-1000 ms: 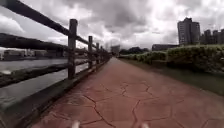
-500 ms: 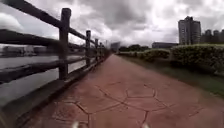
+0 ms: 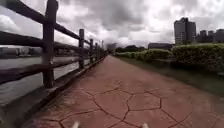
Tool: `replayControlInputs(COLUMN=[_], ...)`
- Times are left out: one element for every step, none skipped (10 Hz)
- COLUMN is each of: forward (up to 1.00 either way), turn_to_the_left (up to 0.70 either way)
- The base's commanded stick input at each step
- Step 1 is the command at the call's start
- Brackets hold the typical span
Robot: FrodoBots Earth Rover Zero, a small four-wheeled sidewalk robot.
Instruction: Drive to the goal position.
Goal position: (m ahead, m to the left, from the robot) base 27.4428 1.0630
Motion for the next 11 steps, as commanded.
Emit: replayControlInputs(forward=[0.70, 0.70, 0.70, 0.70, 0.70, 0.70, 0.70, 0.70, 0.70, 0.70, 0.70], turn_to_the_left=[0.00, 0.00, 0.00, 0.00, 0.00, 0.00, 0.00, 0.00, 0.00, 0.00, 0.00])
